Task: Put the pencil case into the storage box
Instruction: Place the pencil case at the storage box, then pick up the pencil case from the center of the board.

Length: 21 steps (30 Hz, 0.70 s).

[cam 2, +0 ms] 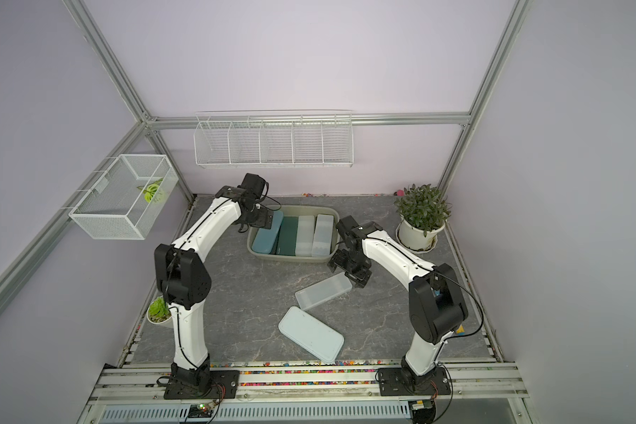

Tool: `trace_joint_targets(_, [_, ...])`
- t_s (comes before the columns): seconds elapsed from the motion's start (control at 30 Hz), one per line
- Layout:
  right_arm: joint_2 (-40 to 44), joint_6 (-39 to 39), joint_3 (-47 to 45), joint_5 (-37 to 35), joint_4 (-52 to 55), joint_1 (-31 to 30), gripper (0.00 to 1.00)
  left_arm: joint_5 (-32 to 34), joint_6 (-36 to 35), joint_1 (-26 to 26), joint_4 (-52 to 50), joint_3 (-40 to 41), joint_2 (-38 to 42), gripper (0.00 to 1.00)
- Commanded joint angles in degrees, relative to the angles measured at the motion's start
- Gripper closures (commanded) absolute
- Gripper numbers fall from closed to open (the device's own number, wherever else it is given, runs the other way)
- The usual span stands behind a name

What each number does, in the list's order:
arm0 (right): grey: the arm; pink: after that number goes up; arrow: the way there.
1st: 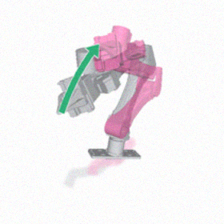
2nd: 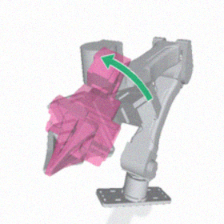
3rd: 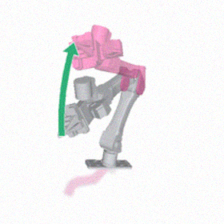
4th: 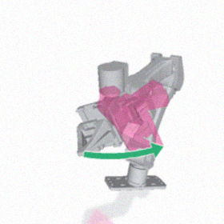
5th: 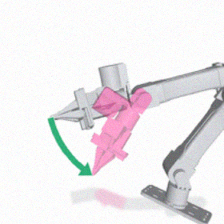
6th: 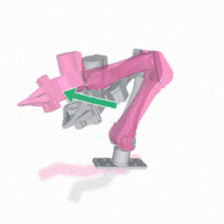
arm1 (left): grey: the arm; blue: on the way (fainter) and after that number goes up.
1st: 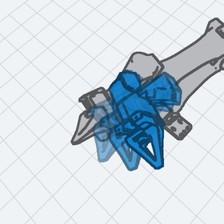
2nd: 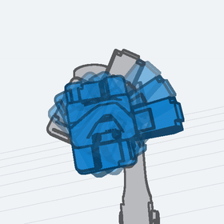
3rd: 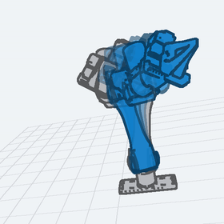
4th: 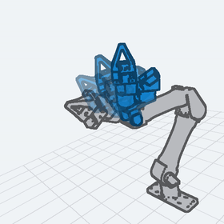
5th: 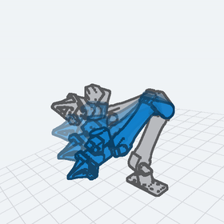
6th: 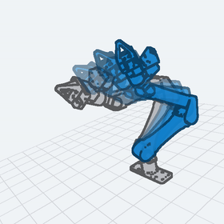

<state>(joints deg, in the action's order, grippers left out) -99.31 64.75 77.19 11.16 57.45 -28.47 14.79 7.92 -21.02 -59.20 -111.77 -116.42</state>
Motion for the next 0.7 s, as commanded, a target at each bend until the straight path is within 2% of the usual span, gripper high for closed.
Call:
trace_joint_targets(0.0, [2.4,10.3,-3.18,4.22,-1.72,0.17,0.07,1.04,2.95,-0.03,3.06,4.33,6.69,0.02])
trace_joint_targets(0.17, [2.41,17.26,-6.25,4.63,-5.38,-1.17,0.05,1.54,4.77,0.53,3.93,12.46,13.94,0.01])
trace_joint_targets(0.33, [-1.01,20.92,-4.22,3.99,-7.24,-4.31,0.02,1.78,6.0,2.07,3.57,18.72,19.44,0.01])
trace_joint_targets(0.67, [-6.34,24.93,-2.55,4.31,-10.18,-6.85,0.01,2.54,6.12,4.91,2.73,25.21,25.4,0.01])
